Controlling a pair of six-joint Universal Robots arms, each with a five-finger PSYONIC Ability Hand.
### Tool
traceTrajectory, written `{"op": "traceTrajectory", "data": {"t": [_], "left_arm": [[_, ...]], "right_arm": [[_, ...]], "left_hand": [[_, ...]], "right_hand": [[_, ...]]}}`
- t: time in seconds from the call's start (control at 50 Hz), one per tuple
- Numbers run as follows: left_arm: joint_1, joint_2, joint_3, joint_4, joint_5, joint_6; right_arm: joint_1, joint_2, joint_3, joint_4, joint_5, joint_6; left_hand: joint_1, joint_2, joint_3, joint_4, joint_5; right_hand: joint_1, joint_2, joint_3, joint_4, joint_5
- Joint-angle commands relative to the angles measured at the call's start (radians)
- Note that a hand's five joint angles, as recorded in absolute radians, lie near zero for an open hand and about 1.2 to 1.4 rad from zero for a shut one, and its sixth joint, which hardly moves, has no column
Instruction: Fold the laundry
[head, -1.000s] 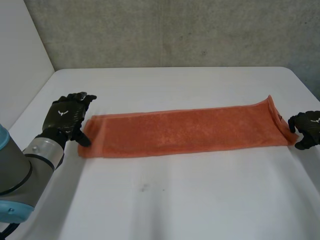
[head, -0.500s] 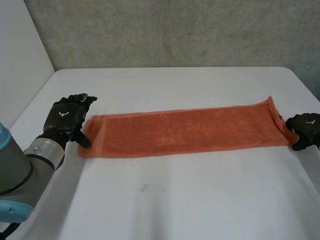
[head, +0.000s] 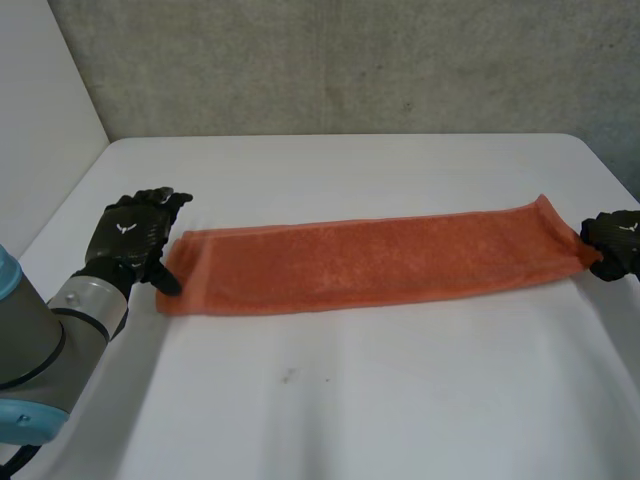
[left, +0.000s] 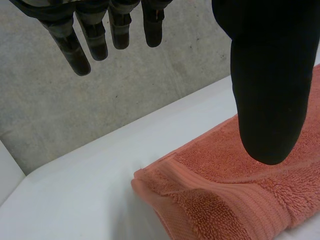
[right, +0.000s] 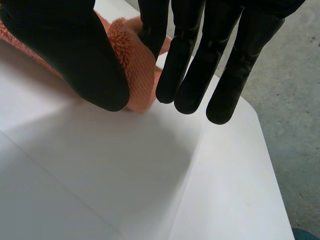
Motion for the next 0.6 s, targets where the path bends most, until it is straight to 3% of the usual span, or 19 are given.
{"op": "traceTrajectory", "data": {"t": [0.02,0.08,0.1,0.26,0.52,0.56,0.58,0.6], "left_arm": [[0.000,0.000,0.000,0.000,-0.002,0.000],[0.000,0.000,0.000,0.000,-0.002,0.000],[0.000,0.000,0.000,0.000,-0.002,0.000],[0.000,0.000,0.000,0.000,-0.002,0.000],[0.001,0.000,0.000,0.000,-0.002,0.000],[0.001,0.000,0.000,0.000,-0.002,0.000],[0.001,0.000,0.000,0.000,-0.002,0.000],[0.001,0.000,0.000,0.000,-0.002,0.000]], "right_arm": [[-0.002,-0.018,0.001,0.006,0.002,0.003],[-0.002,-0.018,0.001,0.011,0.004,0.009],[-0.002,-0.018,0.001,0.014,0.007,0.024],[0.000,-0.001,-0.013,0.023,-0.007,0.135],[0.000,0.028,-0.043,0.071,-0.004,0.143],[0.000,0.028,-0.047,0.079,-0.005,0.146],[-0.002,0.028,-0.051,0.086,-0.005,0.153],[-0.003,0.027,-0.056,0.088,0.005,0.165]], "left_hand": [[0.002,0.017,0.012,0.012,-0.024],[0.002,0.017,0.012,0.012,-0.024],[0.002,0.017,0.012,0.012,-0.024],[-0.001,0.014,0.009,0.009,-0.027],[0.002,0.017,0.012,0.012,-0.024],[0.002,0.017,0.012,0.012,-0.024],[0.002,0.017,0.012,0.012,-0.024],[0.002,0.017,0.012,0.012,-0.024]], "right_hand": [[0.401,0.215,0.213,0.206,0.261],[0.361,0.175,0.173,0.166,0.221],[0.207,0.021,0.019,0.011,0.067],[0.205,0.019,0.017,0.010,0.065],[0.064,-0.122,-0.124,-0.131,-0.076],[0.146,-0.040,-0.042,-0.049,0.006],[0.398,0.212,0.210,0.203,0.258],[0.401,0.215,0.213,0.206,0.261]]}}
